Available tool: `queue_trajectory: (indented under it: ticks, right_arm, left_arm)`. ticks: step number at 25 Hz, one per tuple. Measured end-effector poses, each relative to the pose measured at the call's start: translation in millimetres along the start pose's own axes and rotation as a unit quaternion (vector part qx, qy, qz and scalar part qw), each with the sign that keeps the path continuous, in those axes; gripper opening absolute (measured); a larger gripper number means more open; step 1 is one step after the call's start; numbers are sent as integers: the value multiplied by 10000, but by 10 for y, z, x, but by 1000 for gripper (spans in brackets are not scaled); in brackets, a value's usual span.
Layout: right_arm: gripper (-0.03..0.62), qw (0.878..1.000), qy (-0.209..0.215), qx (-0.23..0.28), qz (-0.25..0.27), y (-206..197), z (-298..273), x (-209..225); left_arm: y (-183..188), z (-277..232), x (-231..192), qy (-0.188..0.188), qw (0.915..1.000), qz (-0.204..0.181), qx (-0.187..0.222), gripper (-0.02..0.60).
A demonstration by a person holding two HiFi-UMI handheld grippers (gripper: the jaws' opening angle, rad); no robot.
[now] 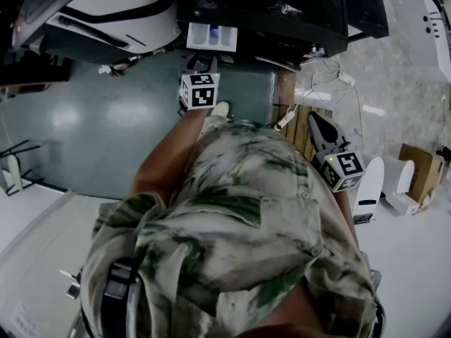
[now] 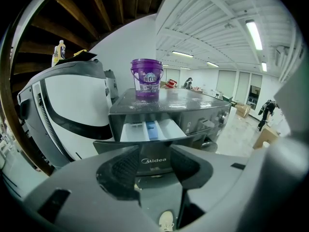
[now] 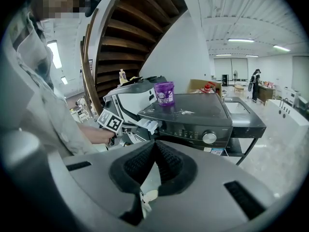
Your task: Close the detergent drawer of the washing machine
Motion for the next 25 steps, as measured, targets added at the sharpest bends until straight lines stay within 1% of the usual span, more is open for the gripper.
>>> queue_trajectory:
  ticks: [25]
  right_arm:
    - [21, 9995, -254, 47, -195, 42, -65, 44]
  left_arm:
    - [184, -218, -128, -101, 9998, -144, -73, 207]
Point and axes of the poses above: the fingertips, and each gripper's own axes: z backward along the fingers, x to its right, y out of its top, the point moved 7 cm from there along z, backward along the fingers, and after that the axes turned 11 degrees about -y, right-handed, at the moved point
